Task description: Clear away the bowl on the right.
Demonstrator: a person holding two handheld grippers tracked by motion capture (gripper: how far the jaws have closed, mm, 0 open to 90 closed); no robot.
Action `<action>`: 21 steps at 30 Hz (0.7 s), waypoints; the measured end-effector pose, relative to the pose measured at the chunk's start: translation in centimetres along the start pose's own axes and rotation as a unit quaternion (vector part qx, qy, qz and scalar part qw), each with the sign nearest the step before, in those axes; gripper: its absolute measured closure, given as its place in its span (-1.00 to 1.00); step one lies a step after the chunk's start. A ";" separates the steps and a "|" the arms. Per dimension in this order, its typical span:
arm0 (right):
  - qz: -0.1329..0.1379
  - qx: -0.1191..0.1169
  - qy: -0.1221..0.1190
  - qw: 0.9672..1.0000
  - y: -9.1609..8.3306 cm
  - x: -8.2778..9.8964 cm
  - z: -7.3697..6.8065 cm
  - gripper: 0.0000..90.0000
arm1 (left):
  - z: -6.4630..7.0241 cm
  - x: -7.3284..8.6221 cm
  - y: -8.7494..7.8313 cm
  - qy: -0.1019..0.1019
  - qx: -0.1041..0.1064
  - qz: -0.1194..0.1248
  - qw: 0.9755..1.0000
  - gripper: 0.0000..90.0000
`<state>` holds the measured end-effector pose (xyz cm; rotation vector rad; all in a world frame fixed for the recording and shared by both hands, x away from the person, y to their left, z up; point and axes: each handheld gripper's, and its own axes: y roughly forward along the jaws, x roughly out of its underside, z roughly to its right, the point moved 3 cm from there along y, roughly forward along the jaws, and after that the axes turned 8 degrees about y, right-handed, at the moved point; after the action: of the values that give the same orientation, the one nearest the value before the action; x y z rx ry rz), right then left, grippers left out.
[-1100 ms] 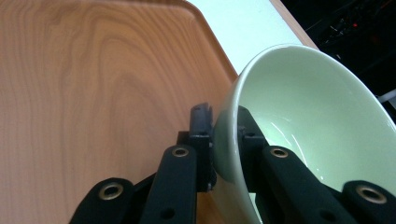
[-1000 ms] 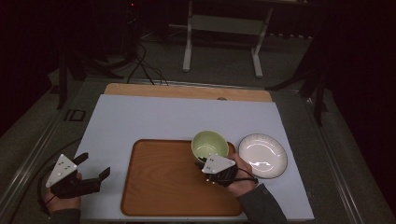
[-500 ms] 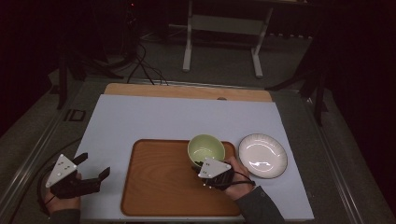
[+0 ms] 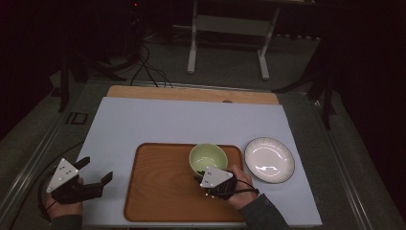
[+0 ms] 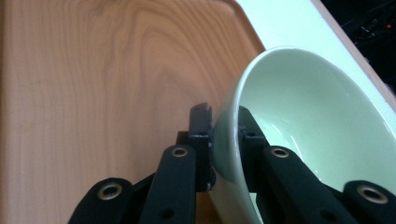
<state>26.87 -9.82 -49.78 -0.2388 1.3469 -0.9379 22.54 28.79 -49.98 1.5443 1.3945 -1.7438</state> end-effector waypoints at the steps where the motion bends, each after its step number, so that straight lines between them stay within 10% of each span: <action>1: -0.001 0.000 0.000 1.000 0.0 0.0 -0.1 0.79 | 0.0 0.0 0.0 0.000 0.000 0.000 1.000 -0.86; 21: -0.013 -0.024 -0.001 1.000 1.0 0.5 -0.8 0.77 | 0.0 0.0 0.0 -0.002 0.000 -0.001 1.000 -0.86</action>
<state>26.58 -9.21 -50.99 -0.2951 1.3686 -0.9276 22.55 28.83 -50.01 1.5400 1.3953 -1.7471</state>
